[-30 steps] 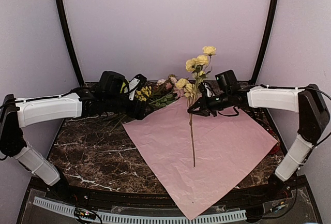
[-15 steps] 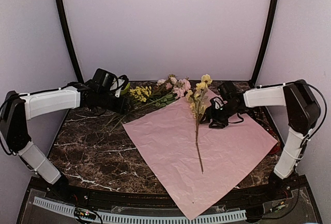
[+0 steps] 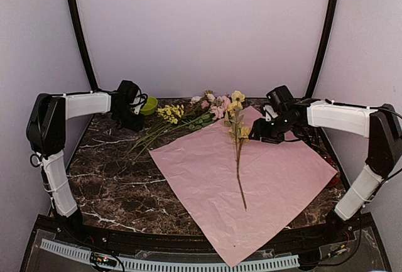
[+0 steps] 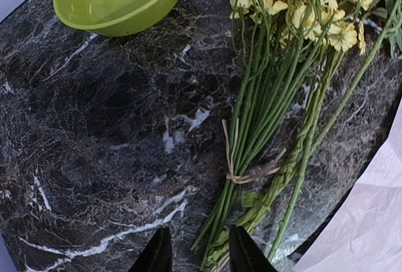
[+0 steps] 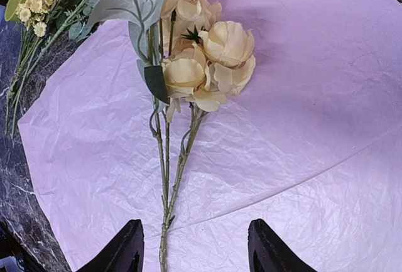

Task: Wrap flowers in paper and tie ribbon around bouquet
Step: Place the fake flower on the flattened wrapping paper, then pick up the fake flower from the center of the board.

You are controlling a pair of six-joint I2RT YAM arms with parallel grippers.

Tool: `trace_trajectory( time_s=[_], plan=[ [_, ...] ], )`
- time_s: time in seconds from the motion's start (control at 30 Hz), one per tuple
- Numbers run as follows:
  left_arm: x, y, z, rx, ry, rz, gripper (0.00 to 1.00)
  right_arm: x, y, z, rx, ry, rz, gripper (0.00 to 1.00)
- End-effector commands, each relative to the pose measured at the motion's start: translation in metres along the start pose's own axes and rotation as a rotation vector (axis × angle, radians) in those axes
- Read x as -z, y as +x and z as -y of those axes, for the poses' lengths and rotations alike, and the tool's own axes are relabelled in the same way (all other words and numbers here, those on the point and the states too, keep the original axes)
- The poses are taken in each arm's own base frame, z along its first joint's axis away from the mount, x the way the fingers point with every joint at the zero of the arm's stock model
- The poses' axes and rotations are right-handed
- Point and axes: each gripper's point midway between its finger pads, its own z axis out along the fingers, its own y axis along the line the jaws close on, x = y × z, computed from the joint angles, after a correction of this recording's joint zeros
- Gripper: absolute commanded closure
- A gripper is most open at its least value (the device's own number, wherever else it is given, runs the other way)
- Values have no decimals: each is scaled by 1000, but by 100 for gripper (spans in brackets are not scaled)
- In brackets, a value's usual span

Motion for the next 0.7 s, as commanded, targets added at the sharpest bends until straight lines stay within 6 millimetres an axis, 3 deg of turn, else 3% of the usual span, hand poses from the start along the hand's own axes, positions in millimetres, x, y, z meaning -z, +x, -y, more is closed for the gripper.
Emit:
trace_trajectory(
  time_s=[0.0, 0.2, 0.4, 0.57, 0.67],
  plan=[
    [20, 22, 1, -60, 63, -120, 65, 0, -2, 6, 26, 53, -1, 43],
    [2, 59, 7, -69, 111, -283, 61, -5, -2, 0, 33, 30, -10, 43],
    [-12, 71, -1, -70, 56, -334, 63, -7, -1, 0, 49, 47, -24, 43],
    [-25, 76, -5, -74, 26, -346, 77, -7, 2, -2, 50, 32, -32, 43],
    [-27, 82, -6, -66, 14, -366, 97, -7, 3, -4, 50, 27, -33, 43]
  ],
)
